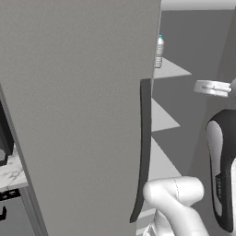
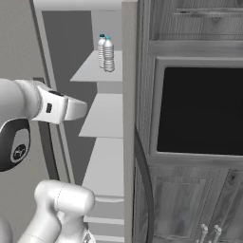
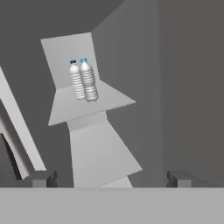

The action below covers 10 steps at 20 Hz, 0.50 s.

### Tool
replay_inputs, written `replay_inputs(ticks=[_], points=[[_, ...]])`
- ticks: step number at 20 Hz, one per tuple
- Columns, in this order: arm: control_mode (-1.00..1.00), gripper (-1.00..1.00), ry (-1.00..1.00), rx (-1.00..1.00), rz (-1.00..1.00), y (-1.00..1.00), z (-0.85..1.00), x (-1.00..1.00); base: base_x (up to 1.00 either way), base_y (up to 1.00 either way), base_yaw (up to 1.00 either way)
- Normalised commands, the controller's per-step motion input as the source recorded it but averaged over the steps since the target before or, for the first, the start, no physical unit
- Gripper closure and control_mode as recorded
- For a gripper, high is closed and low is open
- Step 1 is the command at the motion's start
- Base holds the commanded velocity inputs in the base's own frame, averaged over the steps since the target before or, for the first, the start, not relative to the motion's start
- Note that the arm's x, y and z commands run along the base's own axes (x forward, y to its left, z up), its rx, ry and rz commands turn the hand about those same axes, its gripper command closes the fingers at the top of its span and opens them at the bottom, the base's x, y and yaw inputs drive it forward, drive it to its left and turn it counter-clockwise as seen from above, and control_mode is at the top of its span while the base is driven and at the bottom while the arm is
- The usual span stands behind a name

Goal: Take the bottled waters from the counter and place them in the freezer to freeze. Close the freezer door after placing the bottles.

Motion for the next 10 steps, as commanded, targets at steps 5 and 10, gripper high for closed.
replay_inputs(ticks=[5,10], points=[[-1.00,-1.00,0.01,0.03,0.00,0.16,-0.02,-0.71,0.00,0.00,0.00],[-1.00,-1.00,0.05,0.00,0.00,0.20,0.00,-0.42,0.00,0.00,0.00]])
